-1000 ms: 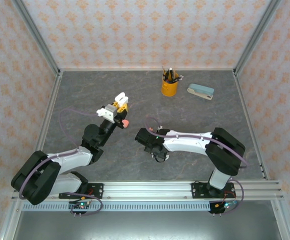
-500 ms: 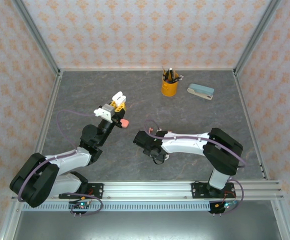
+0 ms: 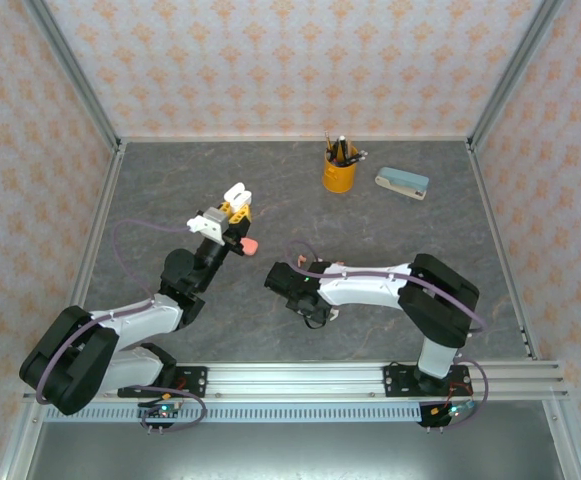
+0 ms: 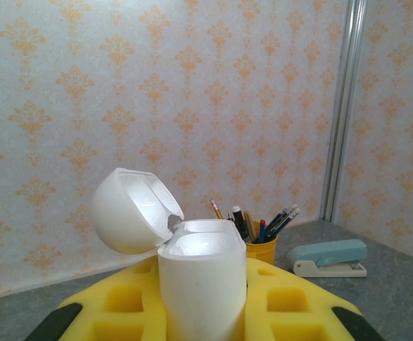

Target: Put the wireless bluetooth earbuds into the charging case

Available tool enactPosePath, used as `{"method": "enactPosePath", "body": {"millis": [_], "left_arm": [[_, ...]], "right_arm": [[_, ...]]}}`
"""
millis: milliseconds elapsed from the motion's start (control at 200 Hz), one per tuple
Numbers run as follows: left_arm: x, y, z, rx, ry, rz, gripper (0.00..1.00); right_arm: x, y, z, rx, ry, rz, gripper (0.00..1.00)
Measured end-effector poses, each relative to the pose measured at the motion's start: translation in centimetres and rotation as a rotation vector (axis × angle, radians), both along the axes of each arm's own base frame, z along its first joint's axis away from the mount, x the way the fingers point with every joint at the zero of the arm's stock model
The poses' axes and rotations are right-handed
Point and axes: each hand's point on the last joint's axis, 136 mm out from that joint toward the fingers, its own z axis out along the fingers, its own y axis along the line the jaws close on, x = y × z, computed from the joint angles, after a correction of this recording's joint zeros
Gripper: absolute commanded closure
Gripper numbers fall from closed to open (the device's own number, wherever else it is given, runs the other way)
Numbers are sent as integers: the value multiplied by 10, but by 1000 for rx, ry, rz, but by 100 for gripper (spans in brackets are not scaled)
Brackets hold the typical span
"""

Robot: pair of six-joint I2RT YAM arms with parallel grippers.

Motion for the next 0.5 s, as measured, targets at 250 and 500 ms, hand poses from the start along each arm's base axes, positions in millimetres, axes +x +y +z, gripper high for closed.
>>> {"method": "enactPosePath", "body": {"millis": [250, 500], "left_arm": [[0, 0, 0, -7, 3, -2, 100], [0, 0, 0, -14, 7, -3, 100]], "right_arm": [[-1, -2, 0, -9, 4, 0, 56], [-3, -6, -1, -25, 11, 0, 65]]}}
